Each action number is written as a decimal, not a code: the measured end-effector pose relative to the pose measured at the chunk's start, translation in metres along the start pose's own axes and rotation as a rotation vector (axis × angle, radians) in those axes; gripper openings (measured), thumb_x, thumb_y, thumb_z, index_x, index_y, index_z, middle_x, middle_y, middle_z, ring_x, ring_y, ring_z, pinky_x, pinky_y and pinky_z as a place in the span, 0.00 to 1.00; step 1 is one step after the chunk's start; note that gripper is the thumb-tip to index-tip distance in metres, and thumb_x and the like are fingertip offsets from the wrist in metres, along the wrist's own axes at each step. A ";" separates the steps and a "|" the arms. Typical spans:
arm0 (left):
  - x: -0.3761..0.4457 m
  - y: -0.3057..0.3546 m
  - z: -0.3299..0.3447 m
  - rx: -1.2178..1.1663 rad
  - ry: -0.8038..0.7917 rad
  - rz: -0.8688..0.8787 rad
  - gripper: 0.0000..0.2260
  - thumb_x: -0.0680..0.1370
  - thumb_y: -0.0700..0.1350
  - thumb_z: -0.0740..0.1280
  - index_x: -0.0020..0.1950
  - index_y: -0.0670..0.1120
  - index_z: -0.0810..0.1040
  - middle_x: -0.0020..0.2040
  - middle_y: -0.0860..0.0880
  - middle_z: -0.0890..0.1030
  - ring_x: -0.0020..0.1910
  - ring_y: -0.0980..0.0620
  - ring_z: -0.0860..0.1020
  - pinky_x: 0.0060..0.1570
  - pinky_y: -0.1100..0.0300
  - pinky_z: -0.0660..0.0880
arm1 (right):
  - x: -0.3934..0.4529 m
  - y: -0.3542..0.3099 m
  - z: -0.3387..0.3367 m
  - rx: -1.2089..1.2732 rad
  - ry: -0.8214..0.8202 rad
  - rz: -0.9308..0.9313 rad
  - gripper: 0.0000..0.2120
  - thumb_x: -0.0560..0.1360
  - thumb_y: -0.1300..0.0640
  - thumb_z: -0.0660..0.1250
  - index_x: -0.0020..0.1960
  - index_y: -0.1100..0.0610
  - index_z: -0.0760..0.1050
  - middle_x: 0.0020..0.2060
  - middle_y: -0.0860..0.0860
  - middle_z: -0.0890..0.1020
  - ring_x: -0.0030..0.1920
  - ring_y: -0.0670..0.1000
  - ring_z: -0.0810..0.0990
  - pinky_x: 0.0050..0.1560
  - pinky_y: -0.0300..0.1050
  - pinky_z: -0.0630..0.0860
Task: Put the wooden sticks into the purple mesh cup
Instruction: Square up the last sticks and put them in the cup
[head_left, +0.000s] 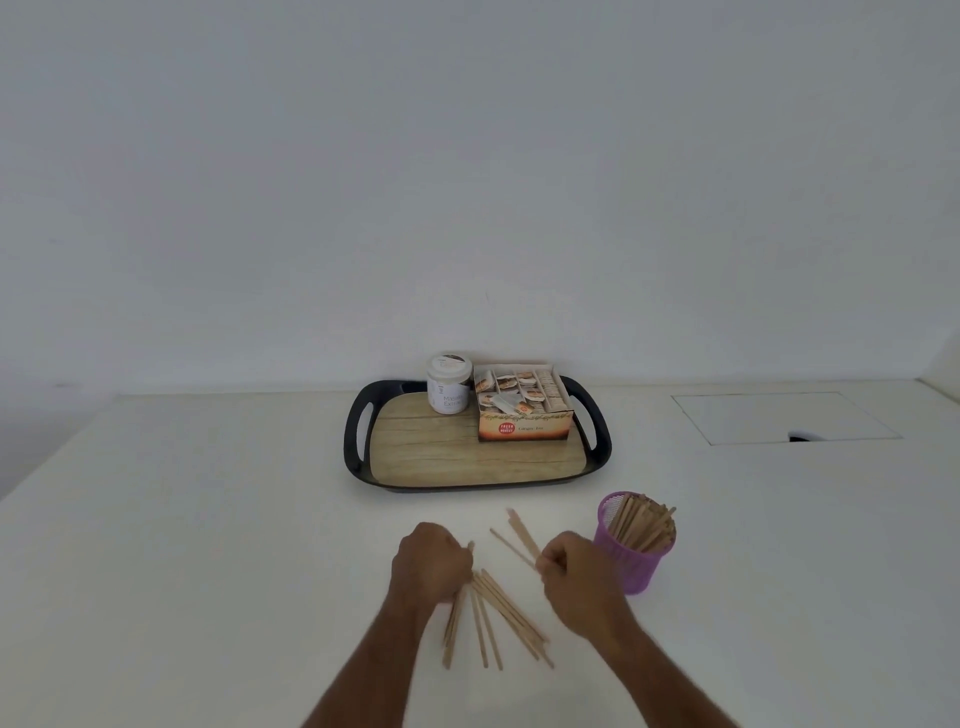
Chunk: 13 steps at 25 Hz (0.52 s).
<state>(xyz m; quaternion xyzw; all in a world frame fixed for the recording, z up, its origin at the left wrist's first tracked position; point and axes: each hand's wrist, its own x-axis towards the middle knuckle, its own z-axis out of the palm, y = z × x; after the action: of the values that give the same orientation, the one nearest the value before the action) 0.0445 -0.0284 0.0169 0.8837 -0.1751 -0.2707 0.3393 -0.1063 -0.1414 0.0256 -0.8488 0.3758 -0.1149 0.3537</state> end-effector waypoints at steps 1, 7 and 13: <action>-0.002 0.009 0.000 -0.056 0.008 0.019 0.03 0.70 0.38 0.74 0.39 0.42 0.80 0.36 0.47 0.85 0.35 0.49 0.85 0.44 0.51 0.84 | 0.001 -0.001 -0.008 0.067 0.064 -0.007 0.08 0.75 0.64 0.65 0.41 0.52 0.74 0.35 0.46 0.79 0.35 0.43 0.78 0.34 0.39 0.77; -0.022 0.071 0.011 -0.409 0.017 0.206 0.07 0.70 0.35 0.76 0.40 0.45 0.81 0.40 0.48 0.85 0.39 0.51 0.85 0.42 0.53 0.84 | 0.007 -0.003 -0.069 0.142 0.421 -0.080 0.03 0.73 0.61 0.70 0.45 0.55 0.79 0.34 0.43 0.82 0.36 0.42 0.80 0.42 0.41 0.77; -0.031 0.122 0.039 -0.562 0.027 0.391 0.08 0.71 0.36 0.76 0.46 0.46 0.82 0.40 0.49 0.86 0.40 0.52 0.85 0.45 0.52 0.84 | 0.018 0.013 -0.112 0.149 0.540 -0.022 0.02 0.73 0.59 0.71 0.45 0.56 0.78 0.35 0.45 0.82 0.37 0.44 0.81 0.41 0.43 0.77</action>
<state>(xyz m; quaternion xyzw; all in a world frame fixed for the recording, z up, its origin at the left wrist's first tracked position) -0.0184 -0.1191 0.0889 0.7088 -0.2553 -0.2267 0.6173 -0.1524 -0.2178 0.0962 -0.7632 0.4377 -0.3682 0.3007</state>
